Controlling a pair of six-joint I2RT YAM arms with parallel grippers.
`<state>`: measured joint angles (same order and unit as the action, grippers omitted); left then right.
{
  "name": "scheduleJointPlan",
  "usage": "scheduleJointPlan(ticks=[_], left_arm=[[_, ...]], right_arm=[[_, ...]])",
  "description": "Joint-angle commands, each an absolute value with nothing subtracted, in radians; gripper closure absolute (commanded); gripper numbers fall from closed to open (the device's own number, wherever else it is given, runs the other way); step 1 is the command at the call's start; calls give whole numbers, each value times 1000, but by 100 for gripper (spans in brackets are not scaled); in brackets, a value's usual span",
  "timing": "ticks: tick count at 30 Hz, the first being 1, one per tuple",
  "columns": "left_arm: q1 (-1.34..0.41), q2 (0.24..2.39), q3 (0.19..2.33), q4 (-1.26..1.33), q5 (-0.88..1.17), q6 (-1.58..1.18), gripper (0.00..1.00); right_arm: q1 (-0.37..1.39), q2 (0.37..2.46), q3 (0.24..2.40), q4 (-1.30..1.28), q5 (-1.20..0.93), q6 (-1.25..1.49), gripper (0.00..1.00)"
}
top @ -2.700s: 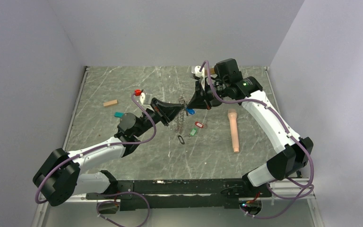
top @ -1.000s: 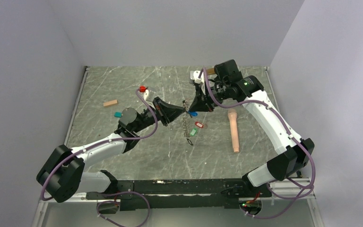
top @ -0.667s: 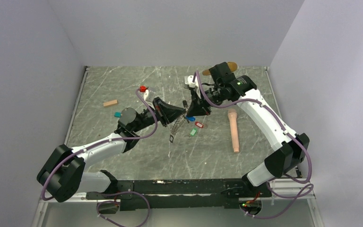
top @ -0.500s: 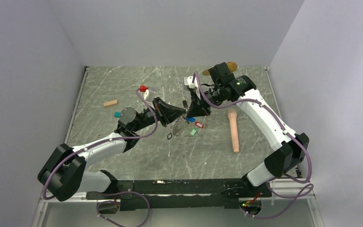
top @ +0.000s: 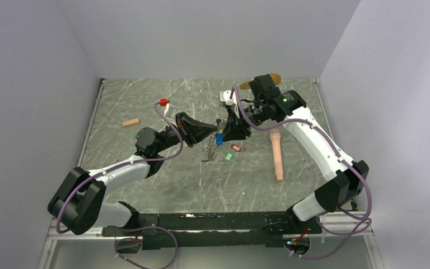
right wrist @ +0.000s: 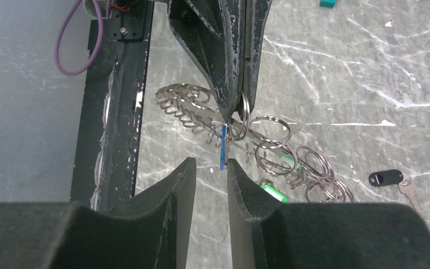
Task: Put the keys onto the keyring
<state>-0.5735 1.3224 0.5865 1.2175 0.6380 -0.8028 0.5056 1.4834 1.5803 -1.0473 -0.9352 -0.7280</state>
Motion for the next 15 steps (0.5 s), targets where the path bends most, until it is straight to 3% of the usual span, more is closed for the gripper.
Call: scheduleJointPlan(ticks=[1, 15], left_arm=[[-562, 1328, 599, 1370, 705, -855, 100], [-560, 1371, 623, 1440, 735, -917, 100]], right_arm=[[466, 1421, 1578, -1037, -1017, -748, 68], [429, 1451, 1569, -808, -1201, -449, 67]])
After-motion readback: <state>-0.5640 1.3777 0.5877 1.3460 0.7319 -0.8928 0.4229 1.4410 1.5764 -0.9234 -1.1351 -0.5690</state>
